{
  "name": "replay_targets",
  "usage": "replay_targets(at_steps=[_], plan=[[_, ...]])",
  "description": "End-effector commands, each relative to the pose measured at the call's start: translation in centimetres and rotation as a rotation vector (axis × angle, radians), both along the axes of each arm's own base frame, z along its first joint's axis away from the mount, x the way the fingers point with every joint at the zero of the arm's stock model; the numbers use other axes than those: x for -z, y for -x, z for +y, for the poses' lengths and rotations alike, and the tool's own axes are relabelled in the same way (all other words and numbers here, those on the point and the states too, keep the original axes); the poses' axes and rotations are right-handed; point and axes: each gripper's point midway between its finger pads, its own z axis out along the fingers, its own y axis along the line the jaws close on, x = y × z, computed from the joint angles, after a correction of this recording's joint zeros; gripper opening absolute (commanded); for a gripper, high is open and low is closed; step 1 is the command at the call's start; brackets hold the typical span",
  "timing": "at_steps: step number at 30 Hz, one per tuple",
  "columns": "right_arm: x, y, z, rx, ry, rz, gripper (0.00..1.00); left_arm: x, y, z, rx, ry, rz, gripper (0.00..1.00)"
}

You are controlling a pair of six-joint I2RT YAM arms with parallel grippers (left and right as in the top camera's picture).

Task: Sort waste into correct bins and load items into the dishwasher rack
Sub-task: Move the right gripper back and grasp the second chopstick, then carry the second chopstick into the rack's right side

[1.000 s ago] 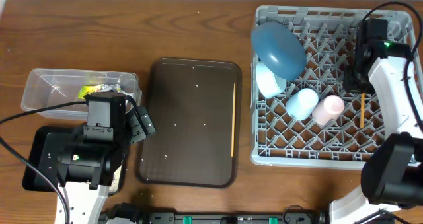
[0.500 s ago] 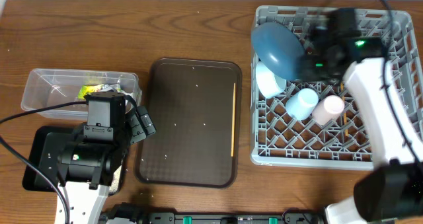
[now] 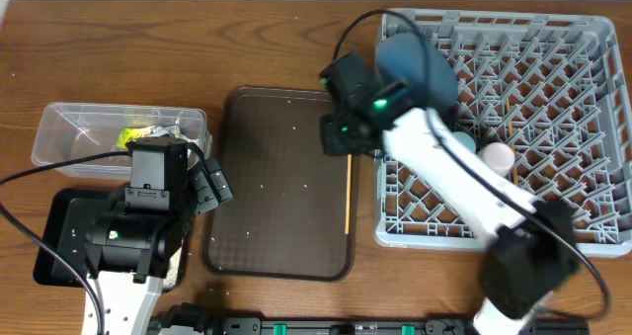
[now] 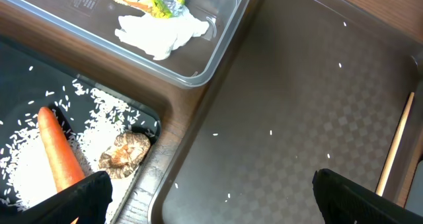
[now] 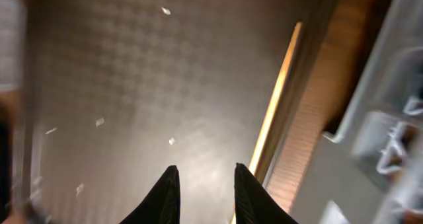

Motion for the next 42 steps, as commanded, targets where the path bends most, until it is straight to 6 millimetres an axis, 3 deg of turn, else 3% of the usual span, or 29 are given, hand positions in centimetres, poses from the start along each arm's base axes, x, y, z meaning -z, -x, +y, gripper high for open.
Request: replay_targets(at_steps=[1,3,8,24,27,28,32,36,38,42], plan=[[4.0,0.1,-0.1,0.092,0.091,0.04,0.2,-0.3,-0.2,0.1,-0.002,0.002,-0.008,0.98],[6.0,0.1,-0.6,0.116,0.145,0.063,0.23,-0.3,-0.2,0.1,-0.003,0.002,-0.008,0.98],[8.6,0.0,-2.2,0.166,0.228,0.094,0.3,-0.3,-0.2,0.1,-0.003,0.002,-0.008,0.98],[12.5,1.6,-3.5,0.228,0.278,0.225,0.31,-0.3,-0.2,0.1,-0.003,0.002,-0.008,0.98],[12.6,1.4,-2.7,0.206,0.221,0.245,0.06,-0.3,-0.2,0.1,-0.003,0.002,-0.008,0.98],[12.6,1.2,-2.1,0.17,0.197,0.238,0.02,-0.3,-0.2,0.1,-0.002,0.002,-0.008,0.98],[12.4,0.7,-0.9,0.078,0.162,0.208,0.01,-0.3,-0.2,0.1,-0.003,0.002,-0.008,0.98],[10.0,-0.5,-0.4,-0.014,0.134,0.14,0.01,-0.3,-0.2,0.1,-0.003,0.002,-0.008,0.98],[6.8,-1.3,-0.1,-0.074,0.107,0.075,0.01,-0.3,-0.2,0.1,-0.003,0.002,-0.008,0.98],[-1.7,-2.3,0.0,-0.207,0.012,-0.087,0.01,-0.3,-0.2,0.1,-0.002,0.002,-0.008,0.98]])
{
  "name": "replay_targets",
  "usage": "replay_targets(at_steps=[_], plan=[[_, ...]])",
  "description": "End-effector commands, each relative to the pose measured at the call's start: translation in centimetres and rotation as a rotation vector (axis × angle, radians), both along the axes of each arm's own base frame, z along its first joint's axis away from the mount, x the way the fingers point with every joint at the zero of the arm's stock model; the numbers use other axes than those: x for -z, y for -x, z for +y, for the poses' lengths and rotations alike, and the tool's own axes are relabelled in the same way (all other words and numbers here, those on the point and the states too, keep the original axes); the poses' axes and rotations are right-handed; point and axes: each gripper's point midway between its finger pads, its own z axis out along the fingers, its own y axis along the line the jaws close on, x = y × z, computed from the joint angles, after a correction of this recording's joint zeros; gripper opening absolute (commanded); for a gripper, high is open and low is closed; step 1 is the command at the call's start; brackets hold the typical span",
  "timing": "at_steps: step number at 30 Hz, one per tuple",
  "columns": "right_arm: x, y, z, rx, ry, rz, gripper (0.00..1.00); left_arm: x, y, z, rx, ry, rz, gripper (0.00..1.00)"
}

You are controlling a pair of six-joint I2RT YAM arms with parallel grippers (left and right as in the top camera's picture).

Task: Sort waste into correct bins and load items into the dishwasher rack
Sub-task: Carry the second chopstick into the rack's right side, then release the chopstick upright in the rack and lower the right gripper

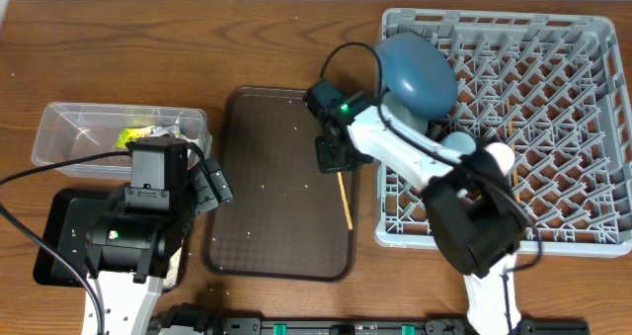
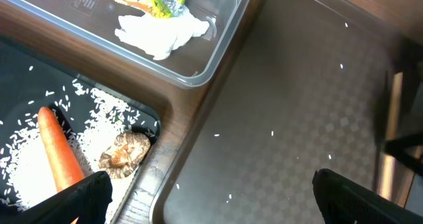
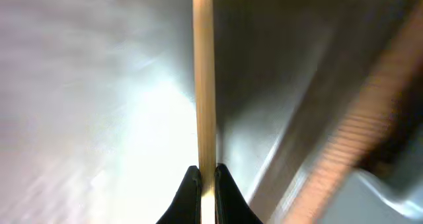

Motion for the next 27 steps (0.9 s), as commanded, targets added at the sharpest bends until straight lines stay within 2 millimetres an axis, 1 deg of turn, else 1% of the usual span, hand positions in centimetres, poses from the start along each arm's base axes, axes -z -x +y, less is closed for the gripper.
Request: replay_targets(at_steps=[1,3,4,5,6,7,8,9,10,12,13,14,15,17,18,20,24,25,27], plan=[[-11.6,-2.8,0.1,-0.144,-0.149,-0.257,0.01,-0.3,-0.2,0.1,-0.003,0.002,-0.009,0.98],[-15.8,-3.5,-1.9,-0.144,-0.173,-0.36,0.01,-0.3,-0.2,0.1,-0.003,0.002,-0.009,0.98],[-17.5,-4.0,-3.5,-0.12,-0.169,-0.406,0.01,-0.3,-0.2,0.1,-0.003,0.002,-0.009,0.98],[-19.1,-4.4,-5.5,-0.081,-0.153,-0.447,0.01,-0.3,-0.2,0.1,-0.003,0.002,-0.009,0.98],[-20.4,-4.9,-8.0,-0.027,-0.123,-0.484,0.01,-0.3,-0.2,0.1,-0.003,0.002,-0.009,0.98],[-21.2,-5.2,-10.3,0.022,-0.088,-0.509,0.01,-0.3,-0.2,0.1,-0.003,0.002,-0.009,0.98],[-22.0,-5.6,-13.3,0.087,-0.042,-0.531,0.01,-0.3,-0.2,0.1,-0.003,0.002,-0.009,0.98],[-22.6,-5.8,-16.5,0.146,0.011,-0.548,0.01,-0.3,-0.2,0.1,-0.003,0.002,-0.009,0.98],[-22.8,-6.0,-18.8,0.176,0.047,-0.55,0.01,-0.3,-0.2,0.1,-0.003,0.002,-0.009,0.98],[-22.5,-6.1,-23.8,0.238,0.115,-0.533,0.01,-0.3,-0.2,0.1,-0.003,0.002,-0.009,0.98],[-21.9,-6.2,-26.6,0.256,0.151,-0.514,0.01,-0.3,-0.2,0.1,-0.003,0.002,-0.009,0.98],[-21.5,-6.1,-27.7,0.264,0.167,-0.504,0.01,-0.3,-0.2,0.1,-0.003,0.002,-0.009,0.98],[-20.7,-6.0,-29.8,0.28,0.193,-0.48,0.01,-0.3,-0.2,0.1,-0.003,0.002,-0.009,0.98],[-19.0,-6.0,-32.3,0.278,0.202,-0.433,0.01,-0.3,-0.2,0.1,-0.003,0.002,-0.009,0.98],[-17.8,-5.9,-33.3,0.263,0.193,-0.4,0.01,-0.3,-0.2,0.1,-0.003,0.002,-0.009,0.98],[-16.1,-5.5,-34.4,0.233,0.176,-0.34,0.01,-0.3,-0.2,0.1,-0.003,0.002,-0.009,0.98],[-13.5,-5.4,-37.3,0.218,0.256,-0.258,0.01,-0.3,-0.2,0.1,-0.003,0.002,-0.009,0.98],[-12.8,-5.5,-37.8,0.225,0.267,-0.244,0.01,-0.3,-0.2,0.1,-0.003,0.002,-0.009,0.98],[-11.5,-5.9,-38.1,0.228,0.265,-0.222,0.01,-0.3,-0.2,0.1,-0.003,0.002,-0.009,0.98]])
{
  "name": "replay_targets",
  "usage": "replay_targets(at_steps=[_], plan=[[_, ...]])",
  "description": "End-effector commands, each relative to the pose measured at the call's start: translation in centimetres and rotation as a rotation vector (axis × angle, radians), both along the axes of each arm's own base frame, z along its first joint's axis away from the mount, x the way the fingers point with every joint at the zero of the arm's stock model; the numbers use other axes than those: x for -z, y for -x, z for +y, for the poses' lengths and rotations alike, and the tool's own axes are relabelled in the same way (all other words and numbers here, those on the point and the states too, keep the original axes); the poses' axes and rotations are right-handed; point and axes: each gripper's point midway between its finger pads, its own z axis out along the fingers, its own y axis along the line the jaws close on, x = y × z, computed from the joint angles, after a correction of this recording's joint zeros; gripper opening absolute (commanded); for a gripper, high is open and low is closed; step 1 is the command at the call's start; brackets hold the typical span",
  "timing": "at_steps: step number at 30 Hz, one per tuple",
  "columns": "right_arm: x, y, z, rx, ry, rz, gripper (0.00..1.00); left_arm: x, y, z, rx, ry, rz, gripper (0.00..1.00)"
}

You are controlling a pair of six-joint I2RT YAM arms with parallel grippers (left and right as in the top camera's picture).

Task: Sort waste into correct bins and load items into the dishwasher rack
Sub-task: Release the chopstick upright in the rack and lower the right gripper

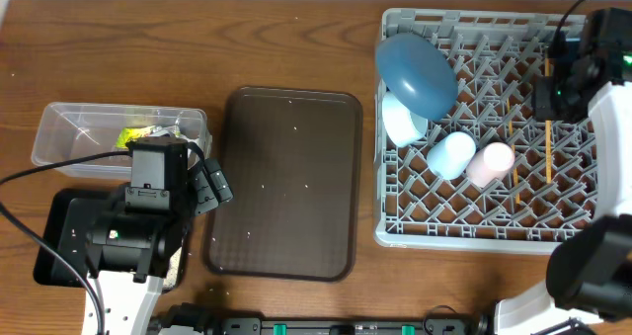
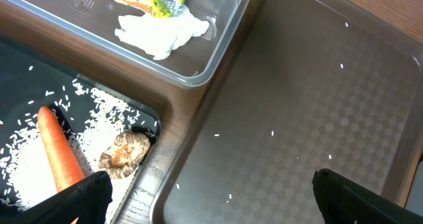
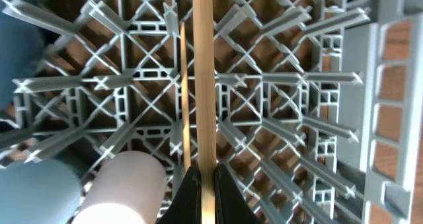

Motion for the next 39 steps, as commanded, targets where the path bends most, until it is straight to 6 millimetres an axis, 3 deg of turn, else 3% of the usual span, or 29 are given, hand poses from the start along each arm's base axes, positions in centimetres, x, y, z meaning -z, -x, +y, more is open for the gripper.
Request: replay_targets(at_steps=[1,5,6,7,10,13,15,17,20,23,25,31,34,39], plan=[[2.1,-0.1,-1.1,-0.038,0.024,0.059,0.01,-0.3,-0.2,0.1,-0.003,0.002,-0.01,0.98],[4.9,-0.3,-1.0,-0.045,0.004,0.122,0.02,-0.3,-0.2,0.1,-0.003,0.002,-0.01,0.98],[5.3,-0.3,-1.0,-0.043,0.001,0.133,0.09,-0.3,-0.2,0.1,-0.002,0.002,-0.01,0.98],[5.5,-0.3,-1.0,-0.031,-0.002,0.139,0.24,-0.3,-0.2,0.1,-0.003,0.002,-0.01,0.98],[4.9,-0.5,-0.9,0.029,-0.024,0.111,0.37,-0.3,-0.2,0.1,-0.003,0.002,-0.01,0.98],[2.7,-0.5,0.7,0.015,-0.078,0.06,0.42,-0.3,-0.2,0.1,-0.003,0.002,-0.01,0.98],[0.2,-0.3,2.9,-0.027,-0.146,0.001,0.45,-0.3,-0.2,0.1,-0.003,0.002,-0.01,0.98],[-3.0,0.3,6.4,-0.104,-0.25,-0.075,0.54,-0.3,-0.2,0.1,-0.003,0.002,-0.01,0.98],[-8.1,2.1,11.8,-0.243,-0.39,-0.188,0.99,-0.3,-0.2,0.1,-0.003,0.002,-0.01,0.98],[-12.7,5.1,16.1,-0.312,-0.466,-0.274,0.99,-0.3,-0.2,0.1,-0.003,0.002,-0.01,0.98],[-14.8,7.4,18.1,-0.375,-0.469,-0.309,0.99,-0.3,-0.2,0.1,-0.003,0.002,-0.01,0.98],[-19.5,12.5,21.7,-0.541,-0.472,-0.438,0.99,-0.3,-0.2,0.1,-0.003,0.002,-0.01,0.98],[-20.7,14.1,21.3,-0.567,-0.422,-0.491,0.99,-0.3,-0.2,0.1,-0.003,0.002,-0.01,0.98],[-22.1,15.0,18.7,-0.493,-0.289,-0.576,0.99,-0.3,-0.2,0.1,-0.003,0.002,-0.01,0.98]])
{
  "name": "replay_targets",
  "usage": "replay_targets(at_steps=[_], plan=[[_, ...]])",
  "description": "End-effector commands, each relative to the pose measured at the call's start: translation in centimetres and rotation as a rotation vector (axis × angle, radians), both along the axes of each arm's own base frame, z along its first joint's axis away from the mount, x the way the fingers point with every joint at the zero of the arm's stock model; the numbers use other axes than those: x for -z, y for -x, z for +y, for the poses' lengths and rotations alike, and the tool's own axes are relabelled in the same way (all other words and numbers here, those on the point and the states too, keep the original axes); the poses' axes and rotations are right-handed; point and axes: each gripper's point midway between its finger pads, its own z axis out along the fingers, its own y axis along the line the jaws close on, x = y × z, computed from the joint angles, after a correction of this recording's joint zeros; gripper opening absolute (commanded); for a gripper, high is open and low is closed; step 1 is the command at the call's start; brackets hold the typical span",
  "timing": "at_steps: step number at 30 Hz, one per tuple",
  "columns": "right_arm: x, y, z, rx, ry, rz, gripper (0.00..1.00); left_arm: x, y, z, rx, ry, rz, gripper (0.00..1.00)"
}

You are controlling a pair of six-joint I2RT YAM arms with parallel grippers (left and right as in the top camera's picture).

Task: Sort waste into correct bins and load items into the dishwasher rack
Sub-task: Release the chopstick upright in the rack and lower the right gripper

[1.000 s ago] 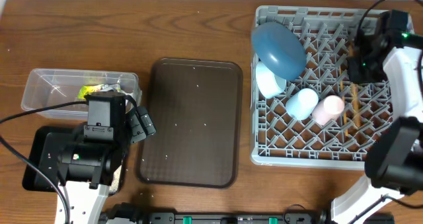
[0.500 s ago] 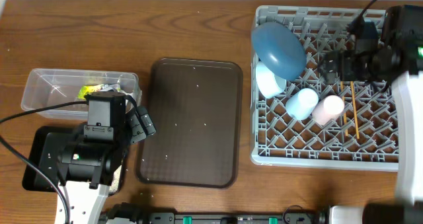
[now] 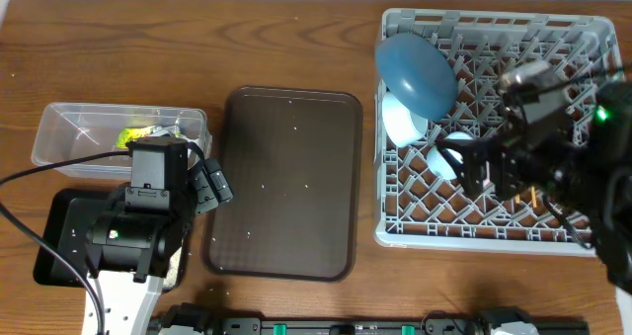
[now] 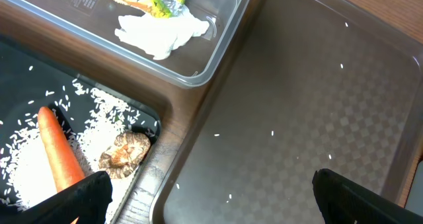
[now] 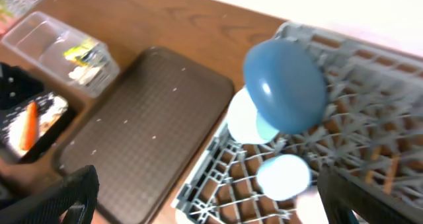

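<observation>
The grey dishwasher rack (image 3: 583, 53) holds a blue bowl (image 3: 415, 66), a pale blue dish (image 3: 398, 120) and a light blue cup (image 3: 449, 149). My right gripper (image 3: 491, 169) hangs high over the rack's middle, open and empty (image 5: 208, 197), and the arm hides the chopsticks laid there. The brown tray (image 3: 286, 177) carries only a few rice grains. My left gripper (image 4: 208, 197) is open over the tray's left edge, holding nothing.
A clear bin (image 3: 59, 127) at the left holds a wrapper and tissue (image 4: 158, 32). A black bin (image 3: 54, 241) below it holds rice, a carrot (image 4: 59, 158) and a mushroom (image 4: 122, 154). Bare wood table (image 3: 197, 39) lies behind.
My right gripper was shut on a chopstick over the rack's right part. Now it is open and empty, higher and nearer the rack's middle. The left arm has not moved.
My right gripper was open above a chopstick on the tray's right edge. Then it was shut on that chopstick on the tray. Then it held the chopstick over the rack beside another one. Now the gripper is open and the tray has no chopstick.
</observation>
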Motion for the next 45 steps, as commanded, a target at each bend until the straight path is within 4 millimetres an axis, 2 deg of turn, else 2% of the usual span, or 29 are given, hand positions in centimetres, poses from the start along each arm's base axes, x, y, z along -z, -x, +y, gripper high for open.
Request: replay_targets(at_steps=[1,5,9,12,16,25,32,45], plan=[[-0.9,0.4,-2.2,0.102,0.077,-0.063,0.99,-0.4,-0.2,0.1,-0.002,0.002,-0.01,0.98],[-1.7,1.1,-4.0,0.186,0.124,-0.124,0.99,-0.4,-0.2,0.1,-0.003,0.002,-0.01,0.98],[-2.5,0.8,-5.0,0.219,0.144,-0.253,0.99,-0.4,-0.2,0.1,-0.003,0.002,-0.01,0.98],[-1.9,0.5,-5.3,0.236,0.132,-0.364,0.99,-0.4,-0.2,0.1,-0.003,0.002,-0.01,0.98],[0.9,0.5,-5.6,0.256,0.104,-0.475,0.99,-0.4,-0.2,0.1,-0.003,0.002,-0.01,0.98],[9.5,2.7,-5.7,0.283,0.029,-0.543,0.99,-0.4,-0.2,0.1,-0.003,0.002,-0.01,0.98],[12.7,3.7,-5.9,0.291,-0.002,-0.657,0.99,-0.4,-0.2,0.1,-0.003,0.002,-0.01,0.98],[19.6,0.6,-5.2,0.283,-0.039,-0.693,0.99,-0.4,-0.2,0.1,-0.003,0.002,-0.01,0.98]])
